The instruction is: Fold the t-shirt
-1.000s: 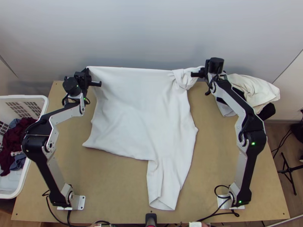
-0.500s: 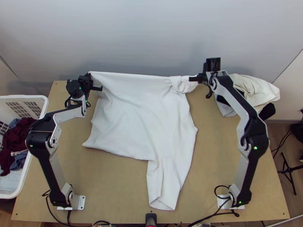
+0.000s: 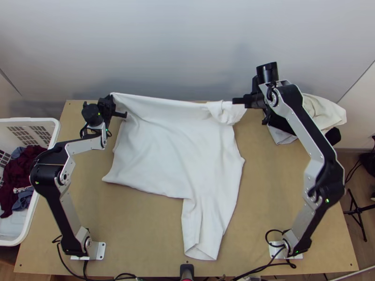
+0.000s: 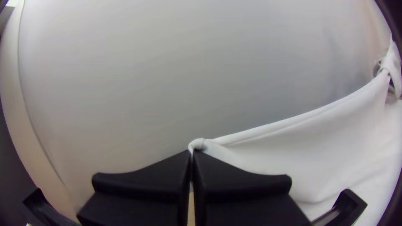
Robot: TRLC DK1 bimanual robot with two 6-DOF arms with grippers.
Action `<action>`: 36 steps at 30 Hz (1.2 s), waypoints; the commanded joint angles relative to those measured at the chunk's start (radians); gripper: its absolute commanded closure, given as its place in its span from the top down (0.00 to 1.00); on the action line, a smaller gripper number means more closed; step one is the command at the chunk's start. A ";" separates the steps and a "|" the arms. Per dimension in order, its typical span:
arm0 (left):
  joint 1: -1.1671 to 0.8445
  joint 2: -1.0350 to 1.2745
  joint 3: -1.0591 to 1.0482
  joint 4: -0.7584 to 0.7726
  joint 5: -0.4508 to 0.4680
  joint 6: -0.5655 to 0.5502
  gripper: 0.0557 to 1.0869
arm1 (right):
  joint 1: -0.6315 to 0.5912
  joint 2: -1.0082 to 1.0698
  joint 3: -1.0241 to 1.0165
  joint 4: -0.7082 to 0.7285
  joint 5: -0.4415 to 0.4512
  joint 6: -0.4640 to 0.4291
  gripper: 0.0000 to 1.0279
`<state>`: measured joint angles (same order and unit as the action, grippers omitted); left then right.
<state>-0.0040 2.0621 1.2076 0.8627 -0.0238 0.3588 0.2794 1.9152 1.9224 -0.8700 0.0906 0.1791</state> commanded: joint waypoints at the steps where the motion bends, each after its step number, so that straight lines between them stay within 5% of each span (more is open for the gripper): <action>1: -0.013 -0.040 -0.060 0.007 0.032 0.057 0.04 | 0.053 -0.114 -0.149 -0.109 -0.060 0.010 0.03; 13: -0.024 -0.235 -0.356 0.001 0.182 0.189 0.04 | 0.030 -0.262 -0.513 -0.121 -0.175 0.007 0.03; 27: 0.013 -0.234 -0.473 -0.022 0.150 0.244 0.04 | 0.110 -0.223 -0.743 -0.043 -0.292 -0.003 0.03; 29: 0.015 -0.230 -0.479 -0.040 0.127 0.244 0.18 | 0.122 -0.212 -0.778 -0.003 -0.292 -0.004 0.03; 31: 0.015 -0.232 -0.468 -0.085 0.078 0.246 0.59 | 0.122 -0.212 -0.803 0.035 -0.293 -0.004 0.17; 33: 0.015 -0.246 -0.427 -0.249 0.028 0.269 0.94 | 0.110 -0.219 -0.801 0.048 -0.295 -0.003 0.52; 35: 0.010 -0.298 -0.404 -0.356 -0.010 0.261 0.95 | 0.084 -0.262 -0.790 0.066 -0.299 0.007 0.95; 36: 0.010 -0.332 -0.405 -0.392 -0.010 0.259 0.95 | 0.072 -0.285 -0.778 0.066 -0.316 0.007 0.97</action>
<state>0.0067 1.8164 0.7681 0.7025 0.0513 0.6106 0.3805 1.6882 1.1660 -0.8635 -0.1963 0.1757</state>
